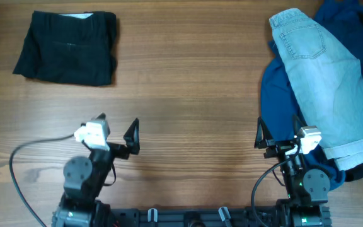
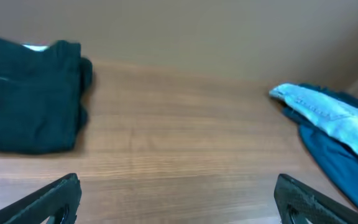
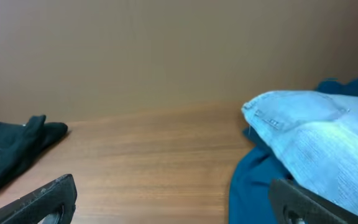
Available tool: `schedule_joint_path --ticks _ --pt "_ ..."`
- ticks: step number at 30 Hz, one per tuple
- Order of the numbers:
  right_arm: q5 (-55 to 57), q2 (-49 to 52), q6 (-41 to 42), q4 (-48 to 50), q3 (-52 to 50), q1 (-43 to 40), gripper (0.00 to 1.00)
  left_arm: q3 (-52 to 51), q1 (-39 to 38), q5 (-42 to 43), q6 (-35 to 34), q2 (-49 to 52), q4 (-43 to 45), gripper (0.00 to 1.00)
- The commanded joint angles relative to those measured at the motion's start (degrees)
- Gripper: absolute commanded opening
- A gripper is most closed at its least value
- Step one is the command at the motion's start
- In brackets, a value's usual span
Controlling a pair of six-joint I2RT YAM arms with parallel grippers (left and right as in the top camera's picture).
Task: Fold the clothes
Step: 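Reach the right gripper to the light-blue denim shorts and grasp them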
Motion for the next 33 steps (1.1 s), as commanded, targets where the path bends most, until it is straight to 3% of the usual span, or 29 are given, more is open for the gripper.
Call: schedule_joint_path --ticks 1,6,10,16,21,24,27,30,33 --pt "-0.59 -0.22 0.22 5.66 -0.02 0.28 1.00 10.14 0.26 5.51 -0.70 12.96 -1.22 1.00" --pt "-2.78 0.96 -3.30 8.48 5.57 0.28 1.00 26.77 0.26 9.07 -0.39 29.79 -11.63 1.00" --pt "-3.17 11.08 -6.45 4.63 16.50 0.28 1.00 37.94 0.26 9.07 -0.02 38.80 -20.22 1.00" --pt "-4.52 37.59 -10.54 -6.40 41.27 0.28 1.00 40.06 0.26 9.05 3.37 41.75 -20.85 1.00" --pt "-4.68 66.86 -13.31 -32.22 74.01 0.28 0.99 40.04 0.26 7.72 4.70 41.75 -20.76 1.00" --pt "-6.16 79.08 -13.09 -38.93 86.71 0.28 1.00 40.04 0.31 7.74 4.70 42.64 -20.79 1.00" --pt "-7.06 83.87 -8.52 -39.17 87.25 0.28 1.00 40.06 0.31 7.76 4.70 45.72 -20.65 1.00" --pt "-6.60 85.42 -10.56 -38.38 87.25 0.28 1.00 40.06 0.31 7.76 4.68 48.98 -20.00 1.00" --pt "0.59 86.58 -10.21 -37.07 87.25 0.26 1.00 40.06 0.31 7.78 4.31 51.34 -17.16 1.00"
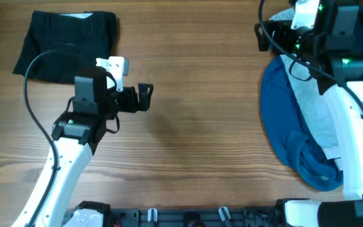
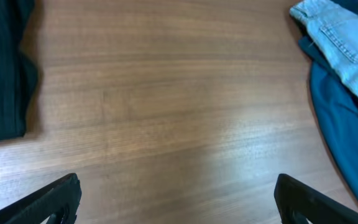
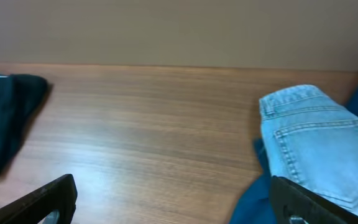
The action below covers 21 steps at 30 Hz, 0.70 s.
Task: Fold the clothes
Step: 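Reach the right gripper to the light-blue denim shorts and grasp them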
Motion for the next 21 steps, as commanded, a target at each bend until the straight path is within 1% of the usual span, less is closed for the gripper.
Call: schedule_joint_path --ticks 1,4,11,13,18,21 --pt "9.14 1.55 0.28 0.13 1.27 -0.07 1.00 0.92 0.31 0.09 0.68 1.79 3.63 1.00" --pt "14.93 3.23 0.24 0.20 1.33 -1.31 1.00 0.92 0.31 0.09 0.68 2.12 5.38 1.00" --pt "13.51 9.31 -1.49 2.91 1.44 -6.40 1.00 0.92 0.26 0.07 0.68 3.74 5.53 1.00" --pt "13.49 13.20 -2.71 4.37 1.44 -6.49 1.00 0.92 0.26 0.09 0.68 4.85 5.53 1.00" --pt "13.11 22.73 -2.56 8.50 1.44 -6.47 1.00 0.92 0.26 0.04 0.68 7.72 5.51 1.00" --pt "16.20 28.02 -2.58 10.29 1.44 -6.49 0.98 0.92 0.26 0.04 0.68 9.49 5.53 1.00"
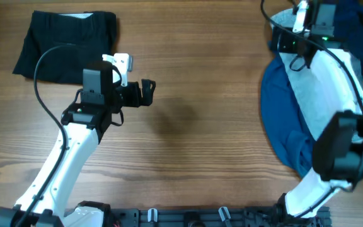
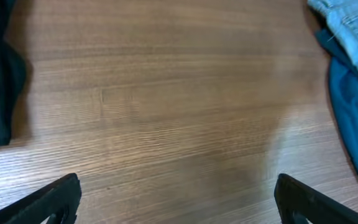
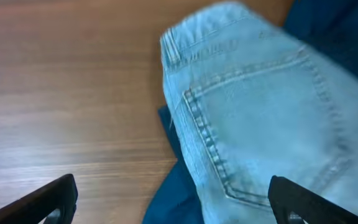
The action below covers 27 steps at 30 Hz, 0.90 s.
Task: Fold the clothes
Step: 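Reach the right gripper to the light-blue denim shorts and grasp them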
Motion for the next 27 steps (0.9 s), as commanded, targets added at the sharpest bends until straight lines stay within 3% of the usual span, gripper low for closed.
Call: schedule_joint_path --ticks 1,9,12,17,22,27 --pt "5.44 5.38 -1.05 1.66 1.20 0.13 0.98 0.87 0.26 0.02 0.70 2.19 0.15 1.00" --pt "20.74 10.64 -5.66 6.88 1.20 0.07 0.87 0.87 0.26 -2.80 0.72 3.85 0.37 1.00" --pt "20.87 11.02 -5.70 5.75 0.98 -0.50 0.70 0.87 0.26 -2.99 0.72 3.85 0.37 1.00" --pt "23.30 12.85 -5.64 1.49 0.98 -2.58 0.56 0.87 0.26 -4.07 0.72 3.85 0.35 1.00" --pt "23.32 12.85 -4.68 -0.17 1.01 -3.50 0.13 0.87 0.26 -4.52 0.72 3.85 0.35 1.00" --pt "23.04 9.90 -2.62 -0.92 2.05 -2.99 0.05 0.90 0.26 -4.50 0.70 3.82 1.49 1.00"
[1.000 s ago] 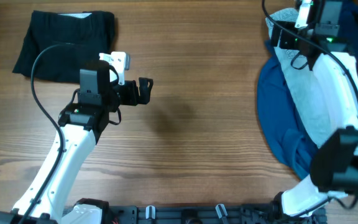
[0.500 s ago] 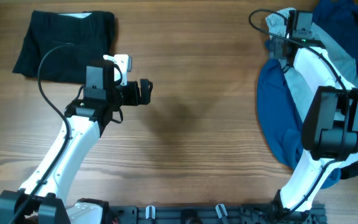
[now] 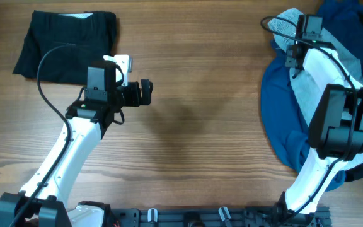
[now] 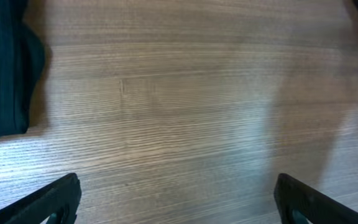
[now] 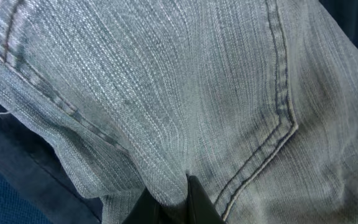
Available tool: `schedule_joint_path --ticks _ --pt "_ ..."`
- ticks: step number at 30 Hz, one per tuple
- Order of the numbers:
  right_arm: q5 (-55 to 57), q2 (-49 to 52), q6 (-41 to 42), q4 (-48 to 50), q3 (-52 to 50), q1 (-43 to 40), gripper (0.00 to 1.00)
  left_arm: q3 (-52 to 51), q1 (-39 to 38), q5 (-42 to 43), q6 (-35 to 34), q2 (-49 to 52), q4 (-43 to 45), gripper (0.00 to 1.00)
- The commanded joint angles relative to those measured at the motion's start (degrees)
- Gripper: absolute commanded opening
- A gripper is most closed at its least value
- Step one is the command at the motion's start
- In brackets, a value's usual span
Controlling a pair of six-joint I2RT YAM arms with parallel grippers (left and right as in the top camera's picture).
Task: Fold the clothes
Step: 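Reach the right gripper to the light-blue denim shorts and grasp them, then lift the shorts with the right gripper and pass them to the left gripper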
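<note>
Light blue denim shorts (image 3: 351, 66) lie on a dark blue garment (image 3: 282, 120) at the table's right. My right gripper (image 5: 176, 199) is shut on a pinched fold of the denim shorts (image 5: 185, 87) near a back pocket seam; overhead it sits at the shorts' waistband (image 3: 293, 53). A folded black garment (image 3: 68, 47) rests at the far left, its edge (image 4: 5, 68) showing in the left wrist view. My left gripper (image 3: 145, 92) hovers open over bare wood right of the black garment, fingertips (image 4: 58, 196) wide apart.
The wooden table (image 3: 194, 126) spreads between the two clothing piles. Arm bases and cables (image 3: 188, 217) line the near edge. The dark blue garment's far part (image 3: 342, 12) reaches the back right corner.
My right gripper, then open above the shorts' waistband, is now down on the denim and shut on a fold. The left gripper has barely shifted, still open over the wood.
Both grippers stood open low at the near edge. Then the left was out beside the black garment and the right was up by the shorts' waistband. The right then hung closer over the denim, and now grips it.
</note>
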Motion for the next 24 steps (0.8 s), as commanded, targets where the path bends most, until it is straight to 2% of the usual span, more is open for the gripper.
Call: schedule_joint_path --ticks 1,9,14,17,21,24 --pt "1.90 -3.65 1.79 -2.23 2.08 -0.20 0.05 0.90 0.26 -0.52 0.70 0.44 1.92 1.00" --pt "-9.14 -19.58 1.75 -14.60 9.42 5.42 0.04 0.90 0.26 -0.17 0.70 0.15 4.48 1.00" --pt "-19.87 -27.06 3.06 -22.27 9.42 11.76 0.04 0.90 0.26 6.25 0.94 -2.54 4.90 1.00" --pt "-30.60 -27.41 3.89 -26.67 9.42 15.34 0.04 0.90 0.24 14.08 5.57 -5.86 4.90 1.00" --pt "-38.95 -27.41 3.87 -28.57 9.42 19.89 0.04 0.90 -0.70 16.72 8.94 -9.51 4.70 1.00" --pt "-39.71 -27.34 3.89 -28.57 9.42 22.36 0.04 0.90 -5.14 16.68 16.02 -9.75 1.75 1.00"
